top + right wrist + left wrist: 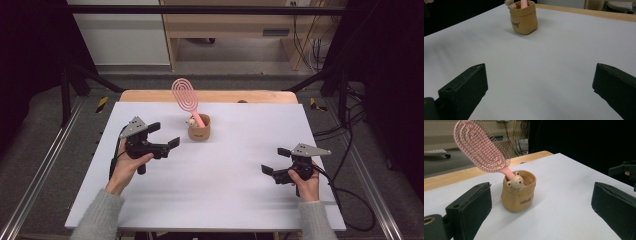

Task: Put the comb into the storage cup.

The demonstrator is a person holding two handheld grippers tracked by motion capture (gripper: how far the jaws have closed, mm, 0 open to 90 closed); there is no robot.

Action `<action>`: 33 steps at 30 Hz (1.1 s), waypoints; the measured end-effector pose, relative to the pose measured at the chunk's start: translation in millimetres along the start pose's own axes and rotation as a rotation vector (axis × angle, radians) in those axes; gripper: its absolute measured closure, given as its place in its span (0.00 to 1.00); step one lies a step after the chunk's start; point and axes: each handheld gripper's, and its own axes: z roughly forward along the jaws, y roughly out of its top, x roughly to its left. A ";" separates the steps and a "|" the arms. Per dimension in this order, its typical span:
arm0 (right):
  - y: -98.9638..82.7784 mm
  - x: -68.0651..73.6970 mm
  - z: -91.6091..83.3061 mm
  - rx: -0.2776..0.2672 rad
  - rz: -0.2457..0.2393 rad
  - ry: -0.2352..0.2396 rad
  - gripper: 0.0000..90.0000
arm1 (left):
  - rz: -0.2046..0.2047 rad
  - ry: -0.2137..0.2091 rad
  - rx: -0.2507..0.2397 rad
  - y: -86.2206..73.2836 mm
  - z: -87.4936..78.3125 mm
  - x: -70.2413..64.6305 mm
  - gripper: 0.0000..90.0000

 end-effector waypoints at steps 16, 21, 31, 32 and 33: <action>-0.8 0.1 1.0 0.005 -0.002 0.002 0.00 | -0.041 0.004 0.021 -40.1 -19.9 10.0 0.03; -1.1 0.4 1.3 0.008 -0.003 0.002 0.00 | -0.040 0.012 0.035 -49.0 -24.9 12.6 0.03; -1.9 -0.3 0.0 0.006 -0.004 0.000 0.00 | -0.061 0.047 0.050 -64.8 -36.0 21.6 0.03; -2.0 -0.5 -0.1 0.005 -0.004 0.001 0.00 | -0.065 0.049 0.050 -66.4 -37.3 22.5 0.03; -2.1 -0.5 -0.3 0.005 -0.004 0.000 0.00 | -0.064 0.053 0.052 -68.0 -38.7 23.6 0.03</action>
